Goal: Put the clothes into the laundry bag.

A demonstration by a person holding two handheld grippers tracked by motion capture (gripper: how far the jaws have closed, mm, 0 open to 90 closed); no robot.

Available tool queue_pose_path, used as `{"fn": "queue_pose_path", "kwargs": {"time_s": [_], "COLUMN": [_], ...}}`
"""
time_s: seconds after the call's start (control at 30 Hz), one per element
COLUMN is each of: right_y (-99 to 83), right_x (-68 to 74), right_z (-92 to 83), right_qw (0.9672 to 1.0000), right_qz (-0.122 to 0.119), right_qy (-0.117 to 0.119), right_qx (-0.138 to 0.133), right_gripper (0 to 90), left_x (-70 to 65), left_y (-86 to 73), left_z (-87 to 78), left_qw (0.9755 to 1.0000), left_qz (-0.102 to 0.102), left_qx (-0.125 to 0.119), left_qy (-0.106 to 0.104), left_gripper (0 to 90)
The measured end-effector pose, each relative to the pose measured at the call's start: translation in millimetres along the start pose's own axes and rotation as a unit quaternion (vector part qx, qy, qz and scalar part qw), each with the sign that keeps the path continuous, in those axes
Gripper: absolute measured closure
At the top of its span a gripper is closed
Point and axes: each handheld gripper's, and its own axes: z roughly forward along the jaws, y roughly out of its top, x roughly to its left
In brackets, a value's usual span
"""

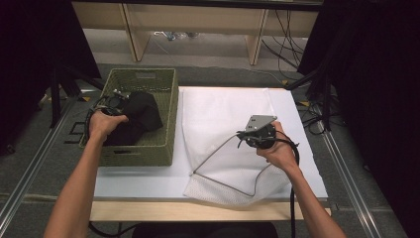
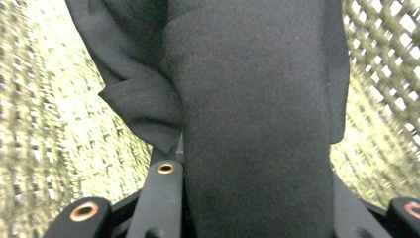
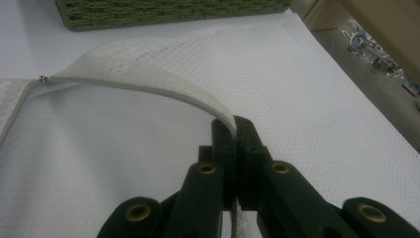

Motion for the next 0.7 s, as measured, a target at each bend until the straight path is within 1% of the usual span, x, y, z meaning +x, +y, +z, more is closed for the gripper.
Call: {"fn": "queue_pose_path", "kwargs": {"time_s": [0.03,0.1,0.13,0.17,0.2,0.27,0.33,0.4,0.47,0.53,0.57,0.6,0.63,0.67,0.7], "right_y": [0.1,0.2,0.3,0.4,0.7,1.0,1.4,1.3,1.1,1.2,1.4,1.7,1.7,2.2,2.4], "right_x": [0.1,0.4,0.5,0.4,0.8,1.8,1.7,1.5,0.8,0.7,0.8,0.6,2.1,-0.2,-0.3], "right_z": [0.0,0.2,0.3,0.4,0.3,0.1,0.3,0.4,0.4,0.1,-0.2,-0.3,-1.5,-1.6,-2.4], "right_qw": [1.0,1.0,1.0,1.0,1.0,1.0,1.0,1.0,1.0,1.0,1.0,1.0,0.9999,0.9999,0.9999], "right_qz": [0.0,0.001,0.001,0.0,0.001,0.006,0.005,0.007,0.004,0.004,0.004,0.001,0.014,-0.001,0.003], "right_qy": [-0.001,-0.002,-0.002,-0.004,-0.003,-0.005,-0.005,-0.005,-0.001,-0.001,-0.002,-0.002,-0.005,-0.005,-0.006], "right_qx": [0.0,0.001,0.001,0.0,0.0,0.0,-0.002,-0.003,-0.004,-0.004,-0.004,-0.007,-0.005,-0.01,-0.011], "right_gripper": [89.8,89.8,89.8,89.8,89.8,89.8,89.8,89.8,89.8,89.9,89.9,89.9,89.9,89.9,89.9], "left_x": [0.8,0.8,0.2,0.6,0.2,-2.9,-6.6,-12.2,-17.6,-21.6,-24.1,-26.4,-29.2,-32.3,-34.1], "left_y": [1.7,4.6,6.5,9.5,11.4,16.3,20.2,22.9,24.2,24.1,23.8,23.4,22.3,20.6,19.5], "left_z": [-4.3,-11.3,-15.1,-20.5,-23.6,-32.1,-40.8,-49.0,-57.5,-64.7,-68.3,-72.6,-76.6,-81.8,-84.7], "left_qw": [1.0,0.9999,0.9997,0.9995,0.9995,0.9993,0.9991,0.9985,0.9978,0.9969,0.9966,0.9965,0.996,0.9955,0.9951], "left_qz": [0.0,-0.001,-0.006,-0.005,-0.004,0.001,0.003,0.0,0.008,0.011,0.014,0.02,0.023,0.029,0.032], "left_qx": [-0.003,-0.014,-0.023,-0.026,-0.027,-0.031,-0.033,-0.043,-0.051,-0.058,-0.058,-0.058,-0.064,-0.066,-0.068], "left_qy": [-0.004,-0.002,-0.006,-0.015,-0.018,-0.021,-0.026,-0.034,-0.042,-0.051,-0.057,-0.057,-0.058,-0.061,-0.064], "left_gripper": [67.9,68.0,67.9,68.0,67.9,67.9,67.9,67.9,67.9,67.8,67.8,67.8,67.8,67.7,67.7]}}
